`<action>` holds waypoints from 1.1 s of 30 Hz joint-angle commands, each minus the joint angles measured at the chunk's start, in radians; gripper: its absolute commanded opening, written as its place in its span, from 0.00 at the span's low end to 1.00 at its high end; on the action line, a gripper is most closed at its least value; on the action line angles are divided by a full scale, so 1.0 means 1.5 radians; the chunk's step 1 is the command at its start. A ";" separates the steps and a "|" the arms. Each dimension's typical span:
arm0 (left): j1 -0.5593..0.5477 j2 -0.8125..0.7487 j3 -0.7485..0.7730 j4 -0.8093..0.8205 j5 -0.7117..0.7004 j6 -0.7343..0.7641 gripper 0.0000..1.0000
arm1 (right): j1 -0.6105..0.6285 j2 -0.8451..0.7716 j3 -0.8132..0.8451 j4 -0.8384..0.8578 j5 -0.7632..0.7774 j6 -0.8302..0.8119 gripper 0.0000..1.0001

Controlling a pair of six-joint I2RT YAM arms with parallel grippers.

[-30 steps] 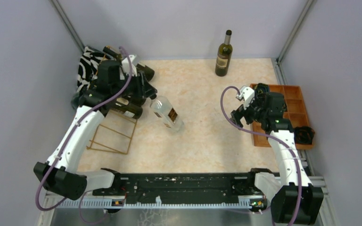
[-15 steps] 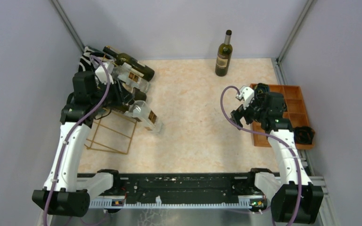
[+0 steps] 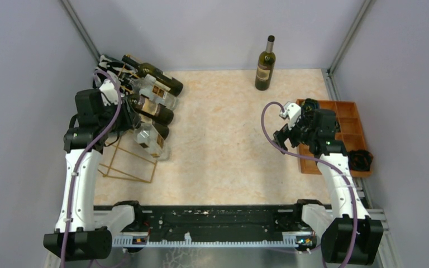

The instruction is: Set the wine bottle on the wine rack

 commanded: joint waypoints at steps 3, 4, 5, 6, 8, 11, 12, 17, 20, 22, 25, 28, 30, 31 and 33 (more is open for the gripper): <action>0.009 -0.033 0.007 0.053 -0.040 0.011 0.00 | -0.005 0.000 0.007 0.017 -0.016 -0.009 0.98; 0.010 -0.031 0.007 0.055 -0.042 0.012 0.00 | -0.005 0.001 0.006 0.017 -0.016 -0.010 0.98; 0.010 -0.030 0.007 0.054 -0.044 0.013 0.00 | -0.005 0.001 0.006 0.017 -0.016 -0.010 0.98; 0.010 -0.030 0.006 0.056 -0.045 0.014 0.00 | -0.005 0.001 0.006 0.017 -0.016 -0.010 0.98; 0.009 -0.026 0.002 0.059 -0.044 0.015 0.00 | -0.005 0.001 0.006 0.016 -0.016 -0.010 0.98; 0.009 -0.016 -0.002 0.056 -0.033 0.015 0.00 | -0.005 0.001 0.006 0.017 -0.016 -0.010 0.98; 0.009 -0.013 -0.005 0.055 -0.029 0.015 0.00 | -0.005 0.001 0.006 0.017 -0.016 -0.011 0.98; 0.012 -0.005 -0.016 0.051 -0.033 0.014 0.00 | -0.005 0.001 0.006 0.016 -0.018 -0.011 0.98; 0.014 -0.002 -0.028 0.052 -0.063 0.014 0.00 | -0.005 0.003 0.006 0.016 -0.019 -0.012 0.98; 0.014 -0.001 -0.038 0.054 -0.099 0.015 0.01 | -0.005 0.003 0.006 0.015 -0.021 -0.012 0.98; 0.014 0.001 -0.051 0.057 -0.148 0.015 0.12 | -0.005 0.005 0.007 0.013 -0.024 -0.013 0.98; 0.014 -0.006 -0.060 0.061 -0.199 0.014 0.17 | -0.005 0.006 0.007 0.012 -0.026 -0.013 0.98; 0.014 -0.013 -0.070 0.065 -0.212 0.014 0.18 | -0.005 0.006 0.008 0.011 -0.027 -0.013 0.98; 0.014 -0.016 -0.076 0.067 -0.216 0.013 0.19 | -0.005 0.006 0.008 0.011 -0.028 -0.014 0.98; 0.014 -0.021 -0.086 0.070 -0.229 0.010 0.23 | -0.005 0.006 0.008 0.011 -0.028 -0.014 0.98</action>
